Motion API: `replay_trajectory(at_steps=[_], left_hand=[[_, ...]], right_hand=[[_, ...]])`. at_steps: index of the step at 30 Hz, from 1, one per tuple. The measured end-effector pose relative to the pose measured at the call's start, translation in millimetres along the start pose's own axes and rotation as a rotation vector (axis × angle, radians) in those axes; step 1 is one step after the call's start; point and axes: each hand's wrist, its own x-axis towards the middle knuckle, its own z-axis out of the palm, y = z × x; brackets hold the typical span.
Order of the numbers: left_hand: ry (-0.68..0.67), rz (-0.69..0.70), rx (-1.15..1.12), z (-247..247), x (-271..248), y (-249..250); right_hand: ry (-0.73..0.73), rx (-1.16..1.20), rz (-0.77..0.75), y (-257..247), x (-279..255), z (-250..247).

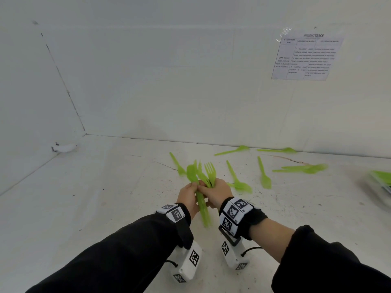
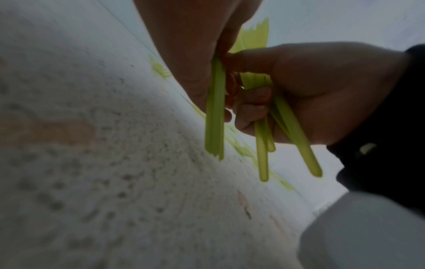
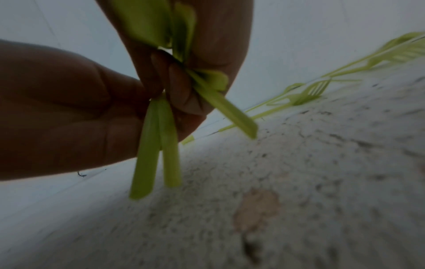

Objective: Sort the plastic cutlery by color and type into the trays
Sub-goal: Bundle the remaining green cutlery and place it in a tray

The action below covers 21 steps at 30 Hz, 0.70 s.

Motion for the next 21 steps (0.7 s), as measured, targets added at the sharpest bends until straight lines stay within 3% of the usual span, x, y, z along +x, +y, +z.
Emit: replay_trajectory(at_steps=[7, 14, 21], left_hand=[[0.1, 0.024, 0.016, 1, 4, 4], [0.085, 0.016, 0.042, -1, 3, 1], [0.078, -0.015, 0.027, -2, 3, -2]], right_hand=[[0.017, 0.0, -0.022, -1, -8, 4], [0.055, -0.211, -0.136, -3, -16, -2], [0.049, -0.28, -0.136, -3, -20, -2]])
